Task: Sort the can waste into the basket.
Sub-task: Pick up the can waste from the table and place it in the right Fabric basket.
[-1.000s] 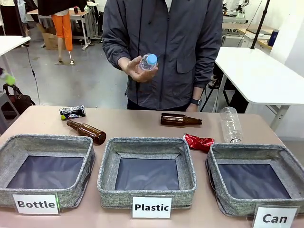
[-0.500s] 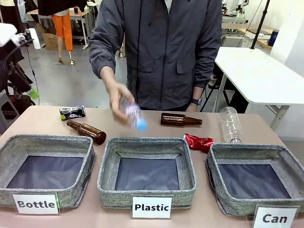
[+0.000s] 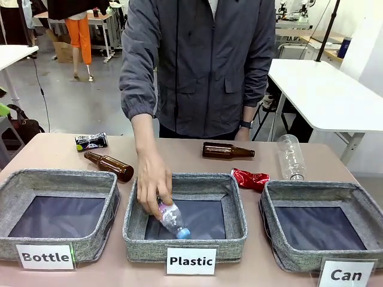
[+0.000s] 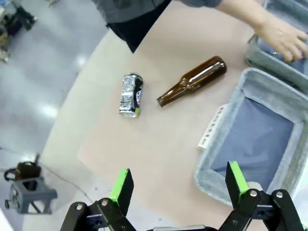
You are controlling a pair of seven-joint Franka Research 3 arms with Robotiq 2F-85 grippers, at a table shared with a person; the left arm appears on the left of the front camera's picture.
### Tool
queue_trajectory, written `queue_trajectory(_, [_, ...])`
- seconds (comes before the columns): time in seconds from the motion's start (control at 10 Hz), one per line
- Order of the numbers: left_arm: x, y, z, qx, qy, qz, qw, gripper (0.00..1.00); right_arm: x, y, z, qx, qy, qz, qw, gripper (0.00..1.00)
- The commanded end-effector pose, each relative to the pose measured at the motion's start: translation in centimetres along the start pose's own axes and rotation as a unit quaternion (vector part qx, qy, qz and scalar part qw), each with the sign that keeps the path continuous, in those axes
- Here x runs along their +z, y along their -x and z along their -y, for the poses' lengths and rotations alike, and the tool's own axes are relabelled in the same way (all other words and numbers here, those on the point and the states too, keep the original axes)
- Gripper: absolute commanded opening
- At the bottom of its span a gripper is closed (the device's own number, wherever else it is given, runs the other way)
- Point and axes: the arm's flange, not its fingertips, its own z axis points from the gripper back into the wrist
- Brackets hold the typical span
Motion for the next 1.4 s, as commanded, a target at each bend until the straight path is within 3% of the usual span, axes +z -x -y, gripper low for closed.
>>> queue_trajectory(0.0, [-1.1,0.6,2.2,-0.028,0.016,0.02,0.999,1.0,-0.1,-0.2,-0.2,0.013,-0.008,0.007,1.0,1.0])
queue_trajectory(0.3, [-1.4,0.7,1.9,-0.027,0.009,0.029,0.999,1.0,-0.1,-0.2,-0.2,0.013,-0.008,0.007,1.0,1.0])
queue_trajectory(0.5, [-3.2,-1.4,1.4,-0.065,0.033,0.029,0.997,1.0,-0.1,-0.2,-0.2,0.013,-0.008,0.007,1.0,1.0])
queue_trajectory(0.8, [-8.5,-6.3,-1.6,-0.138,0.069,-0.027,0.988,1.0,-0.1,-0.2,-0.2,0.013,-0.008,0.007,1.0,1.0])
queue_trajectory(1.0, [-12.3,-7.8,-4.7,-0.216,0.066,-0.088,0.97,1.0,-0.1,-0.2,-0.2,0.013,-0.008,0.007,1.0,1.0])
queue_trajectory(1.1, [-15.4,-8.7,-6.3,-0.224,0.053,-0.129,0.965,1.0,-0.1,-0.2,-0.2,0.013,-0.008,0.007,1.0,1.0])
queue_trajectory(1.3, [-21.2,-9.9,-8.4,-0.229,0.075,-0.141,0.96,1.0,-0.1,-0.2,-0.2,0.013,-0.008,0.007,1.0,1.0])
